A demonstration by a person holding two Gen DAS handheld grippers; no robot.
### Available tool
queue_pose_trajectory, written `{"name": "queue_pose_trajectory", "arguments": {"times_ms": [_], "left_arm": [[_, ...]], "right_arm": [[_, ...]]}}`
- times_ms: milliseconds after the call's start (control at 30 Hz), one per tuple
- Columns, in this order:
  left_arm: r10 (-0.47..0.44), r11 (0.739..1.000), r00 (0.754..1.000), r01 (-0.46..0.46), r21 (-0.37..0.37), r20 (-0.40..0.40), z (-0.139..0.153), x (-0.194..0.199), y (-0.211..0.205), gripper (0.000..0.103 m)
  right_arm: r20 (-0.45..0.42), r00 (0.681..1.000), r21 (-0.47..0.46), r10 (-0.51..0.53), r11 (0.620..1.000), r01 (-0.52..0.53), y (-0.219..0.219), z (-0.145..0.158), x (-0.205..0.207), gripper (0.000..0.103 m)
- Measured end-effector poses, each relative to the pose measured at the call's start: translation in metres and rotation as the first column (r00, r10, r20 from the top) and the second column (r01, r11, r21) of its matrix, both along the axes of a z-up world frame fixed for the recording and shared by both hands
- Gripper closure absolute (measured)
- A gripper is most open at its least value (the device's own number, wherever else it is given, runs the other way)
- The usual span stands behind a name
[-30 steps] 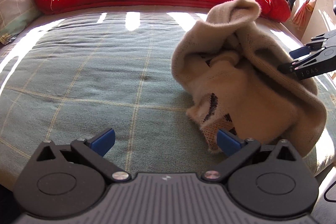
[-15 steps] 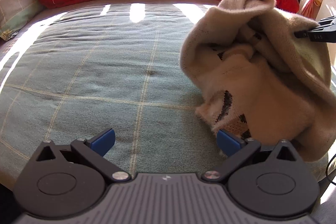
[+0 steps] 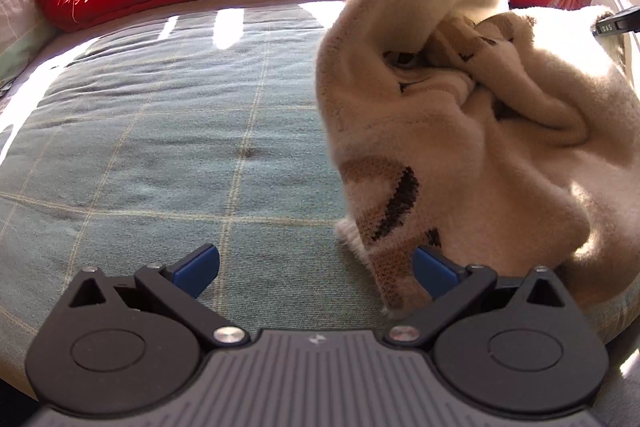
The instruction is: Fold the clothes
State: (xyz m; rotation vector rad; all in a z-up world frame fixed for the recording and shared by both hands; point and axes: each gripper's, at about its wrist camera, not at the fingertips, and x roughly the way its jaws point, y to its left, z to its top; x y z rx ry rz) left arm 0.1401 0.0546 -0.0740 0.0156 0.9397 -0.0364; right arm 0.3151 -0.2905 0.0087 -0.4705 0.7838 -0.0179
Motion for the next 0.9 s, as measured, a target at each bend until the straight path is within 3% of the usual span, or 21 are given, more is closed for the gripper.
{"name": "queue_pose_trajectory", "arguments": {"times_ms": [467, 600, 633, 833, 900], "left_arm": [[-0.035, 0.999, 0.999, 0.035, 0.003, -0.002, 0.001, 0.002, -0.016, 0.001], [-0.052, 0.999, 0.999, 0.052, 0.004, 0.006, 0.004, -0.001, -0.021, 0.001], [-0.055, 0.998, 0.998, 0.055, 0.001, 0.011, 0.006, -0.002, -0.022, 0.001], [-0.070, 0.997, 0.996, 0.071, -0.021, 0.052, 0.018, -0.010, -0.027, 0.001], [-0.080, 0.996, 0.995, 0.081, -0.022, 0.067, 0.022, -0.016, -0.030, 0.001]], "right_arm": [[-0.066, 0.971, -0.079, -0.231, 0.971, 0.225, -0.082, -0.044, 0.046, 0.088], [-0.108, 0.968, -0.022, -0.227, 0.974, 0.226, -0.084, -0.047, 0.038, 0.083], [-0.121, 0.968, 0.013, -0.220, 0.975, 0.223, -0.084, -0.042, 0.033, 0.077], [-0.118, 0.979, 0.152, -0.165, 0.971, 0.182, -0.076, -0.004, -0.018, 0.056], [-0.100, 0.985, 0.190, -0.140, 0.969, 0.157, -0.070, 0.013, -0.038, 0.054]]}}
